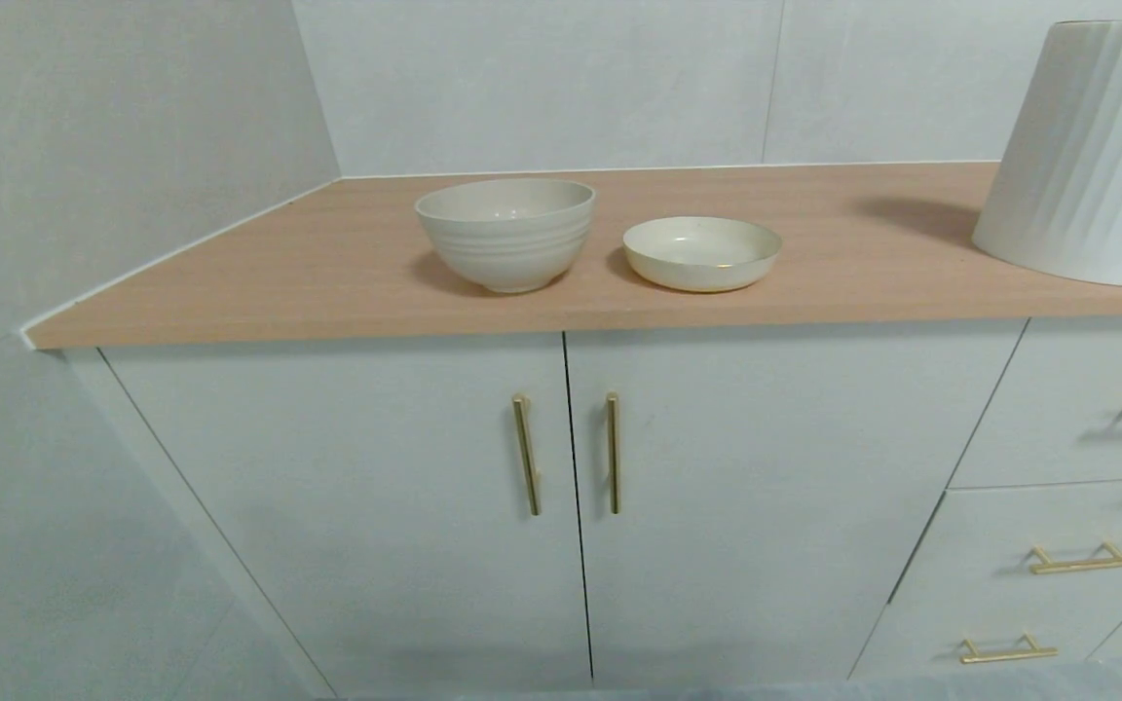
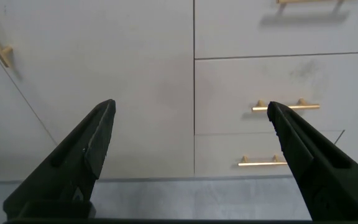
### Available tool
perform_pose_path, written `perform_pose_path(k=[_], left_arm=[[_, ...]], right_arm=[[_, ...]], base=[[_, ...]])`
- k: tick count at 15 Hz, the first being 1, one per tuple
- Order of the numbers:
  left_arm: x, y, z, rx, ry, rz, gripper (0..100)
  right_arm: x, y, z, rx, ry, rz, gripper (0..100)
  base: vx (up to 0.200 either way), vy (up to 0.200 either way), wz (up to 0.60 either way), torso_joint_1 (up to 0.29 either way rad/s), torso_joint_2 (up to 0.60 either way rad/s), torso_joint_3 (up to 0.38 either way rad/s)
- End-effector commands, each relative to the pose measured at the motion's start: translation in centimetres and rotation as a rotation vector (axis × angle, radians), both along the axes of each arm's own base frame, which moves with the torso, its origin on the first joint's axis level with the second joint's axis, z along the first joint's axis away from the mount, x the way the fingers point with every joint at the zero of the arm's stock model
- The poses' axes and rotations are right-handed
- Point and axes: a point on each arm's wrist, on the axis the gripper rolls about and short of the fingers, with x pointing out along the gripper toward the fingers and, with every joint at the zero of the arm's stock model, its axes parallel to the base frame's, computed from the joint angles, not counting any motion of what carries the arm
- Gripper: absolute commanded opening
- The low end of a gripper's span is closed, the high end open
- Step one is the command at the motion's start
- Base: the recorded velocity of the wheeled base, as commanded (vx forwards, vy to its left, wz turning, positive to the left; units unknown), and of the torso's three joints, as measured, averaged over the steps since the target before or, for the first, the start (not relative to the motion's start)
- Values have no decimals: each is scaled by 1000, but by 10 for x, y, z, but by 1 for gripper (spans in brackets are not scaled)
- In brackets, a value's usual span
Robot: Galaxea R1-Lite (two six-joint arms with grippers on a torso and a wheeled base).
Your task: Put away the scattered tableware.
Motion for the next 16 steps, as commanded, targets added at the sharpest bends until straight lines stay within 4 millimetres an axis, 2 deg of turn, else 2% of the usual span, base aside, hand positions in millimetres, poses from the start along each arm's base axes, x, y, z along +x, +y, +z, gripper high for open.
perform_pose_path(k=[1,14,15,16], left_arm=[[0,0,0,-1,0,0,100],[0,0,0,16,2,0,100],[0,0,0,14,0,0,100],[0,0,0,13,0,0,100]], right_arm=[[0,0,0,0,-1,1,100],[0,0,0,-5,-1,1,100],[0,0,1,-5,-11,1,100],[-3,0,14,7,-88,9,100]], base=[[0,200,0,-7,7,17],[0,0,0,0,0,0],[0,0,0,0,0,0],[0,0,0,0,0,0]])
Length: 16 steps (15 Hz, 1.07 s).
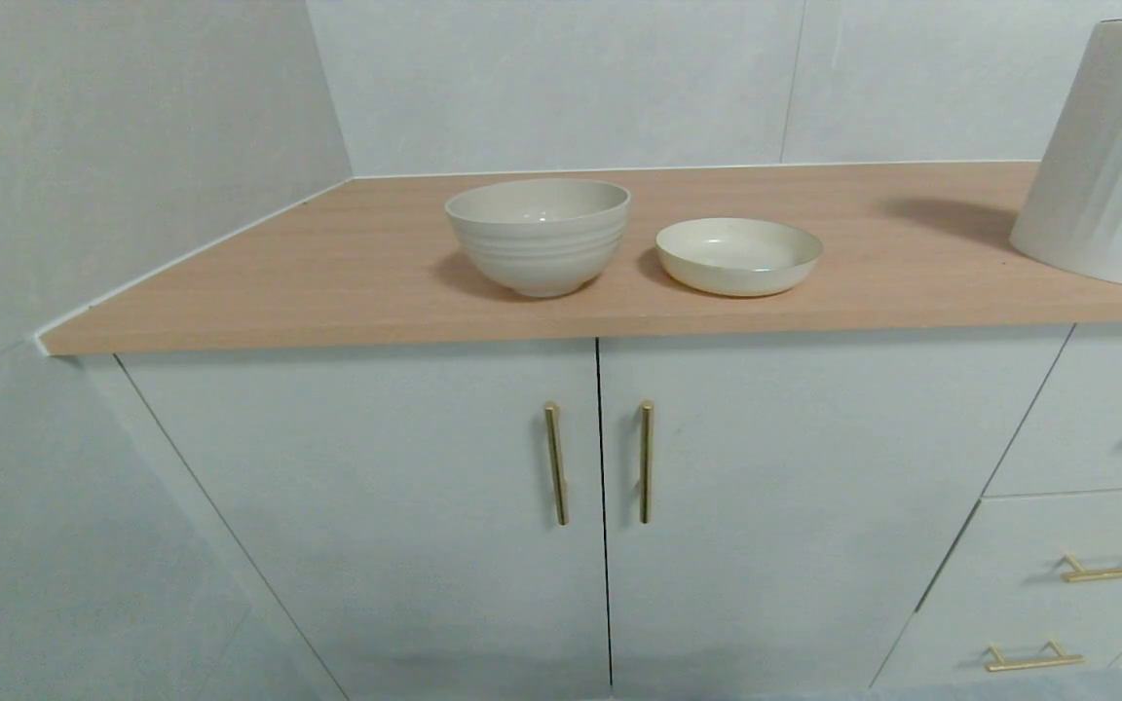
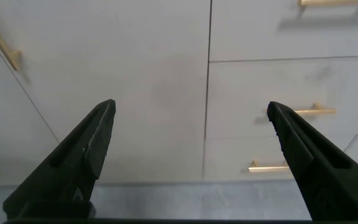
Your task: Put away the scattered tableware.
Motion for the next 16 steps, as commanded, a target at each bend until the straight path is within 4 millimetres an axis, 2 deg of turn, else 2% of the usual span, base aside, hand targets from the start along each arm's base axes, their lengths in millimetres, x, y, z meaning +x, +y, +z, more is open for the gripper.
perform_pose_path(k=[1,3,5,8,10,14,16], left_arm=[[0,0,0,-2,0,0,100],[0,0,0,-9,0,0,100],[0,0,0,-16,0,0,100],[0,0,0,-16,0,0,100],[0,0,0,-16,0,0,100],[0,0,0,-16,0,0,100],[0,0,0,-16,0,0,100]], right_arm=[[-5,0,21,13,-108,24,100],[-1,3,23,7,-62,116,100],[9,4,37,10,20,186,100],[31,6,54,30,181,266,100],[46,7,58,44,267,317,100],[69,13,62,66,315,434,100],[87,19,75,60,359,500,100]], base=[[0,0,0,0,0,0],[0,0,0,0,0,0],[0,0,0,0,0,0],[0,0,0,0,0,0],[0,0,0,0,0,0],[0,0,0,0,0,0],[0,0,0,0,0,0]])
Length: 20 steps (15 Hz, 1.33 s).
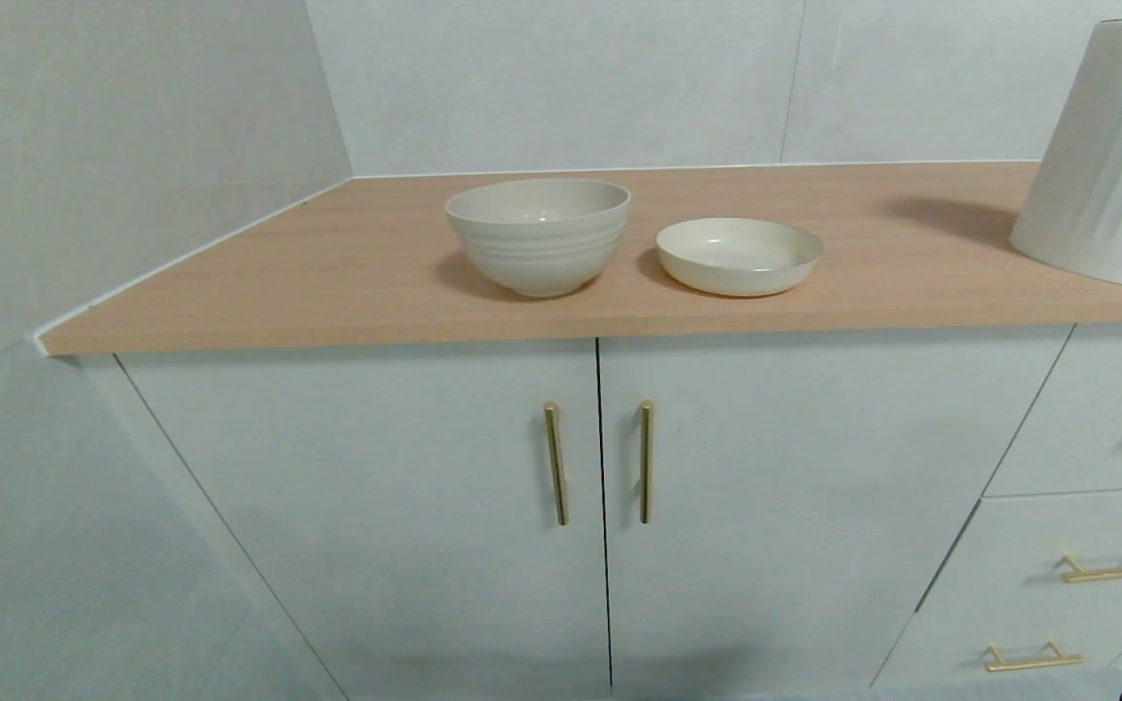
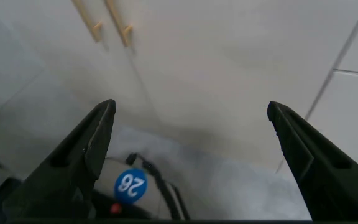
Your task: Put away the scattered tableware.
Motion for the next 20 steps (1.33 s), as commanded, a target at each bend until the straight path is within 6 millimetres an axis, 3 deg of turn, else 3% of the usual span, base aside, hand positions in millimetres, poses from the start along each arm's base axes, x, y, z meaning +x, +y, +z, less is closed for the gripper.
perform_pose_path(k=[1,4,9,15,16,20], left_arm=[[0,0,0,0,0,0,100],[0,0,0,0,0,0,100],[0,0,0,0,0,0,100],[0,0,0,0,0,0,100],[0,0,0,0,0,0,100],[0,0,0,0,0,0,100]], right_arm=[[27,8,10,-15,101,75,100],[67,28,28,-36,178,176,100],[115,72,37,-70,244,327,100],[152,117,33,-76,235,428,100],[162,132,33,-77,227,455,100],[176,163,30,-64,261,506,100]], base=[[0,0,0,0,0,0],[0,0,0,0,0,0],[0,0,0,0,0,0],[0,0,0,0,0,0],[0,0,0,0,0,0],[0,0,0,0,0,0]])
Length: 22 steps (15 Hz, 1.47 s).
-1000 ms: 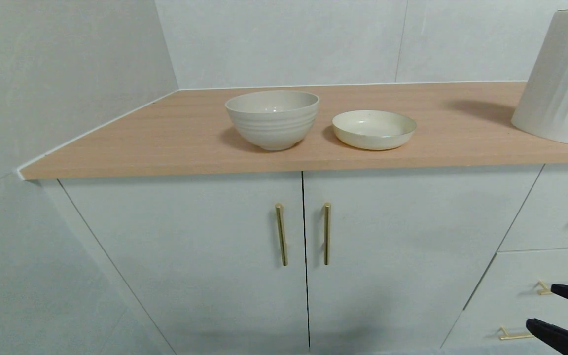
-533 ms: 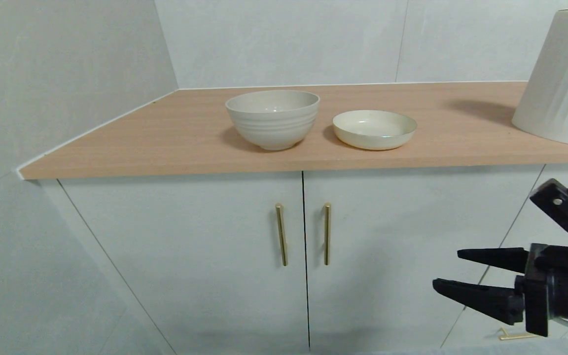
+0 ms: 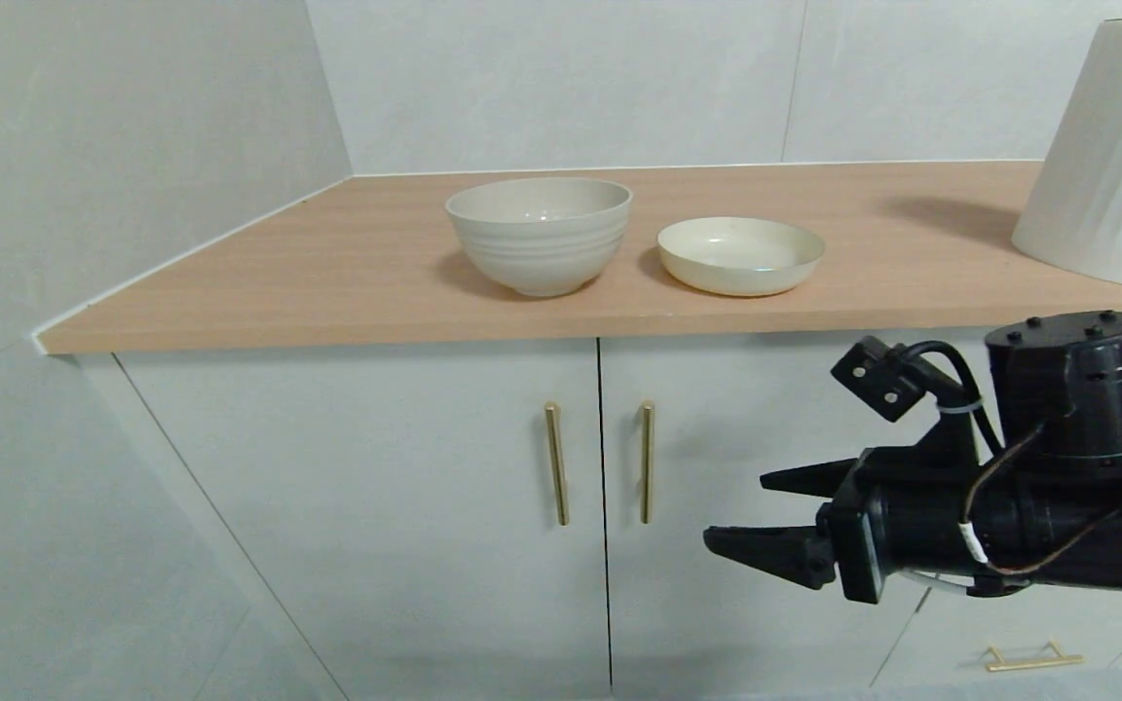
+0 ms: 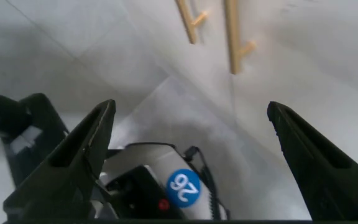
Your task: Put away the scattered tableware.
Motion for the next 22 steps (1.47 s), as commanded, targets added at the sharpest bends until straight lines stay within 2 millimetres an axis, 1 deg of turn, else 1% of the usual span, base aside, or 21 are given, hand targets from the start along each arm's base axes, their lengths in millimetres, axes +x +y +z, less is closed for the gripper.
perform_pose_path(k=[1,5,6,9,10,11,12,15,19,22], left_arm=[[0,0,0,0,0,0,100],[0,0,0,0,0,0,100],[0,0,0,0,0,0,100],[0,0,0,0,0,0,100],[0,0,0,0,0,0,100],[0,0,0,0,0,0,100],[0,0,0,0,0,0,100],[0,0,0,0,0,0,100],[0,0,0,0,0,0,100],[0,0,0,0,0,0,100]], right_arm=[[11,22,-11,5,71,17,100],[20,31,-17,32,105,3,100],[24,39,-21,46,98,11,100],[29,56,-23,73,91,-18,100],[36,62,-31,68,78,-50,100],[39,64,-34,75,68,-57,100],[44,68,-42,94,46,-59,100],[53,74,-57,117,36,-123,100],[59,80,-62,173,9,-135,100],[59,81,-61,201,27,-141,100]], base=[[0,0,0,0,0,0],[0,0,0,0,0,0],[0,0,0,0,0,0],[0,0,0,0,0,0],[0,0,0,0,0,0],[0,0,0,0,0,0],[0,0,0,0,0,0],[0,0,0,0,0,0],[0,0,0,0,0,0],[0,0,0,0,0,0]])
